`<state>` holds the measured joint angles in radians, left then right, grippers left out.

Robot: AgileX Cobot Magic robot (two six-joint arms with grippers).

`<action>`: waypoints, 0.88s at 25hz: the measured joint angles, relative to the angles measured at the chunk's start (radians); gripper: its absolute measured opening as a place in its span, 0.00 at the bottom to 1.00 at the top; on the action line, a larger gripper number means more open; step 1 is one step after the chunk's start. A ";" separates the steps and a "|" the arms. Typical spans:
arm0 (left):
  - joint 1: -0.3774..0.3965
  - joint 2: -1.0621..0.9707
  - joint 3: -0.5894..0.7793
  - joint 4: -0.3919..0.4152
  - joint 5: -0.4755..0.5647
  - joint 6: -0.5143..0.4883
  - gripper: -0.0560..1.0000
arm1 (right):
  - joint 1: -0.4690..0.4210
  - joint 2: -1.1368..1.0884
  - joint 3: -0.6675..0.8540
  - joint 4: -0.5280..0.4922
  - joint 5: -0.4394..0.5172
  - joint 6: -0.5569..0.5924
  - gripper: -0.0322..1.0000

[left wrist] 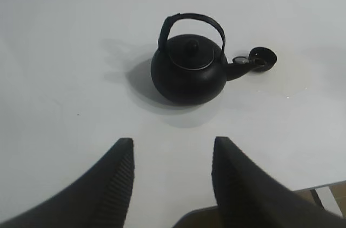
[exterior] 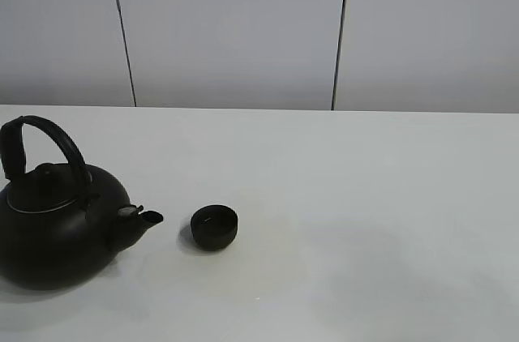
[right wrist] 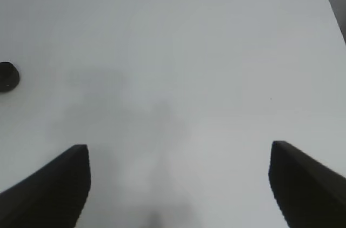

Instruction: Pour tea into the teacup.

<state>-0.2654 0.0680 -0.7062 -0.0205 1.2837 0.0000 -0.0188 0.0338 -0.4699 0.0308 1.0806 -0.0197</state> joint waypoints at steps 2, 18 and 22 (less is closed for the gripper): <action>0.000 -0.023 0.043 -0.002 -0.020 0.000 0.37 | 0.000 0.000 0.000 0.000 0.000 0.000 0.63; 0.000 -0.070 0.221 0.001 -0.142 0.011 0.37 | 0.000 0.000 0.000 0.000 0.000 0.000 0.63; 0.000 -0.070 0.225 0.001 -0.149 0.012 0.37 | 0.000 0.000 0.000 0.000 0.000 0.000 0.63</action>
<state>-0.2654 -0.0015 -0.4811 -0.0196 1.1351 0.0118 -0.0188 0.0338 -0.4699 0.0308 1.0806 -0.0197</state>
